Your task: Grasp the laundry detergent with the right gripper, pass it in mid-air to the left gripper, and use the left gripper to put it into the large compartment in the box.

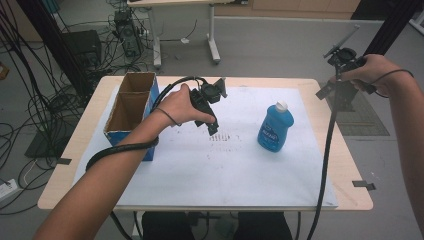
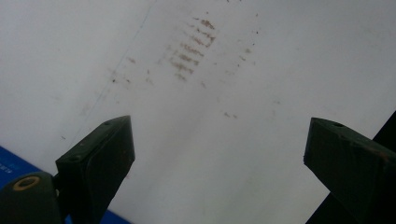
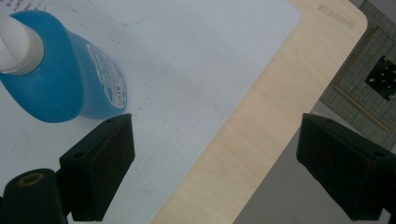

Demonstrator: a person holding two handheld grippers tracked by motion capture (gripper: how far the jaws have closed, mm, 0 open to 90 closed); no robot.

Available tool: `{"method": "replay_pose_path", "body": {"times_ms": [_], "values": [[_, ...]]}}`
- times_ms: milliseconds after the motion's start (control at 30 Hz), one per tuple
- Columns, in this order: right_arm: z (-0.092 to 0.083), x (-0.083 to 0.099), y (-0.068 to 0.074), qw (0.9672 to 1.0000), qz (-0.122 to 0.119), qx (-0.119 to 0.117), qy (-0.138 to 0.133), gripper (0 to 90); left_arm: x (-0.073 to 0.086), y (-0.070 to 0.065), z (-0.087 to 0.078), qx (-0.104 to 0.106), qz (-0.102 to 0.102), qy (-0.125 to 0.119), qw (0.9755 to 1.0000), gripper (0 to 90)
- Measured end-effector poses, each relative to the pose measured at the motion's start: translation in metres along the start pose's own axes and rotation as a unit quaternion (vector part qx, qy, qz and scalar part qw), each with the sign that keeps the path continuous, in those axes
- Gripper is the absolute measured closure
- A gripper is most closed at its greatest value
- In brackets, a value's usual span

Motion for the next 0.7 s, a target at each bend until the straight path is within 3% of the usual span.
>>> {"method": "replay_pose_path", "body": {"times_ms": [700], "values": [[0.0005, 0.0073, -0.0006, 1.0, 0.004, -0.004, -0.006, 11.2, -0.0005, 0.0057, 0.0011, 0.0, -0.006, 0.0, 1.0, 9.0]]}}
Point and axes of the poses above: each handheld gripper's, and its own axes: z roughly forward along the jaws, x roughly out of its underside, y roughly to its left, the point moved 9 cm from there along z, roughly forward along the jaws, and after that the axes turned 4 degrees about -z, right-handed, at the moved point
